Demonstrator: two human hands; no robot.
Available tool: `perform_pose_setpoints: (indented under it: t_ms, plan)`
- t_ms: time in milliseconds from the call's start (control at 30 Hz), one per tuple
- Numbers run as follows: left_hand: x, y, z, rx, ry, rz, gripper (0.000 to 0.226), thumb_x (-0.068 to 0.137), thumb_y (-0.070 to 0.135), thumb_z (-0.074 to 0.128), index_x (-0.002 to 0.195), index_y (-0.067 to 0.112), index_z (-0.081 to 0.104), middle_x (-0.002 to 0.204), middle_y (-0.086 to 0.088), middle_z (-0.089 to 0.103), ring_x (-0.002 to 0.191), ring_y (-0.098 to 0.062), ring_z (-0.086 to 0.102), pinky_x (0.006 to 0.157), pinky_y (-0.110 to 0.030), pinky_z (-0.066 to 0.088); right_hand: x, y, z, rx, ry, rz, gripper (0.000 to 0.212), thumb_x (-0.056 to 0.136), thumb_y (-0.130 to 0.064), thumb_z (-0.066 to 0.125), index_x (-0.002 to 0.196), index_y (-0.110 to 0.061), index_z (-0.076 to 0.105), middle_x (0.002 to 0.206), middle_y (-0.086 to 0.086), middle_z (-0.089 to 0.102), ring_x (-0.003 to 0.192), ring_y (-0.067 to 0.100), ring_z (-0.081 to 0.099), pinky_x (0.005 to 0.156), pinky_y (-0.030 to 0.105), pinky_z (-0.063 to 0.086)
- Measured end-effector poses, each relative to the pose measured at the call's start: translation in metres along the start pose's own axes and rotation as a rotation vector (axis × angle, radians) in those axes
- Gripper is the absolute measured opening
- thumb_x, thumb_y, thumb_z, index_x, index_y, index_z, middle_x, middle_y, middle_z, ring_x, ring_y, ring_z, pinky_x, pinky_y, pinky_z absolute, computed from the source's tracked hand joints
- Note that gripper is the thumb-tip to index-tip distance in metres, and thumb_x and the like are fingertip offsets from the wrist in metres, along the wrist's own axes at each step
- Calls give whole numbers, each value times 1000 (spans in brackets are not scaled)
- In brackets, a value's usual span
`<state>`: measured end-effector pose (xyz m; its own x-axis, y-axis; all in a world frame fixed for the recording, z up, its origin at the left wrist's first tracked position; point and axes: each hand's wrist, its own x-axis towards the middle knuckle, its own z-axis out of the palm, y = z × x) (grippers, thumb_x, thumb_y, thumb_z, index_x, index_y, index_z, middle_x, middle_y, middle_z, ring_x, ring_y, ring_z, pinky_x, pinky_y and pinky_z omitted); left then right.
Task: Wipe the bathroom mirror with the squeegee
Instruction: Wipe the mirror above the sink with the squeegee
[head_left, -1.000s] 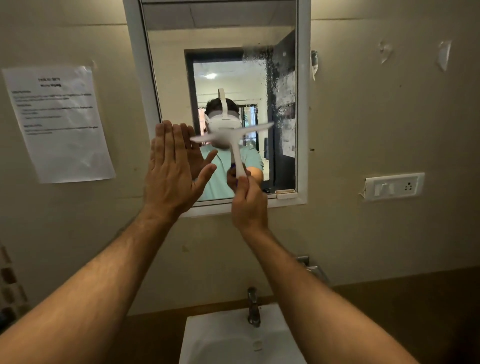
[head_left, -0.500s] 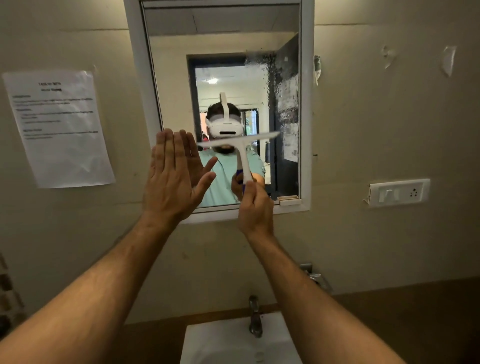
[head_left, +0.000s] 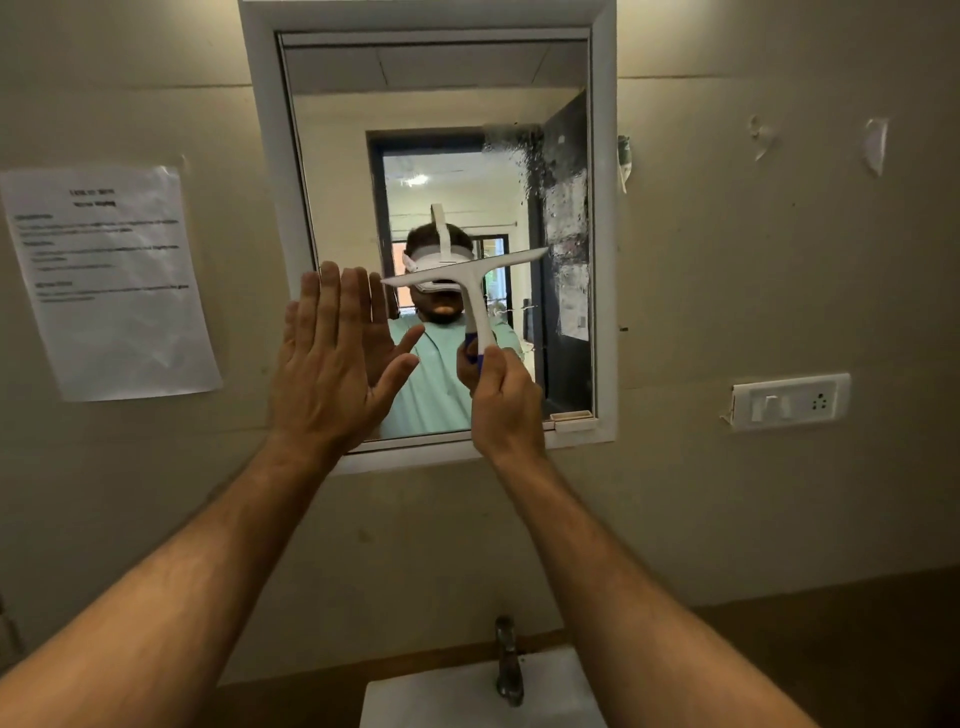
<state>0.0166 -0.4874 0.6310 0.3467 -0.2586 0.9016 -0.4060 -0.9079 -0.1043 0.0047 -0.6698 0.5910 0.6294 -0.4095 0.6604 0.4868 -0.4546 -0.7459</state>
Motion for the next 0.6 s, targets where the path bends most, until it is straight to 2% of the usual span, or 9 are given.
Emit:
perform_pose_setpoints:
  t_ms: [100,200,333,433,533,600]
  plan:
    - [4,-1,-5,-11,-3,-9,98,92,77,16,160,11,-7,169,-13,-11,156,-28,-11,126,-51,1,17,-26,-3,16,26,-37,48,103,-55,23,109,-23,58,86,-3,63,80,14,63,75,42,56]
    - [10,0,-11,-5,-6,-21,101,90,79,14,160,9,-5,169,-14,-10,156,-28,-11,126,-51,1,43,-58,-8,72,25,-99,41,103,-53,25,102,-24,54,78,-7,62,73,14,64,72,44,58]
    - [14,1,-17,7,-5,-7,100,91,74,21,160,6,-5,168,-15,-10,156,-28,-11,127,-50,2,58,-68,-11,95,-4,-21,47,103,-55,25,109,-21,56,89,-1,65,87,20,66,85,52,56]
    - [11,1,-21,5,4,7,100,91,72,26,159,6,-5,168,-16,-9,156,-28,-9,127,-48,3,37,-49,-12,23,-11,15,50,103,-55,23,110,-21,58,92,-5,65,93,20,64,89,53,53]
    - [14,-1,-25,20,10,13,99,91,72,25,158,7,-8,168,-15,-8,156,-27,-9,127,-44,0,22,-37,-12,1,-19,1,53,103,-55,22,119,-21,59,105,1,69,98,21,64,91,52,53]
    - [17,-2,-27,26,8,3,99,91,73,24,158,7,-8,168,-15,-9,156,-26,-10,127,-43,-1,29,-50,-16,2,-19,-36,45,103,-53,23,110,-23,57,95,-3,67,90,19,64,86,53,54]
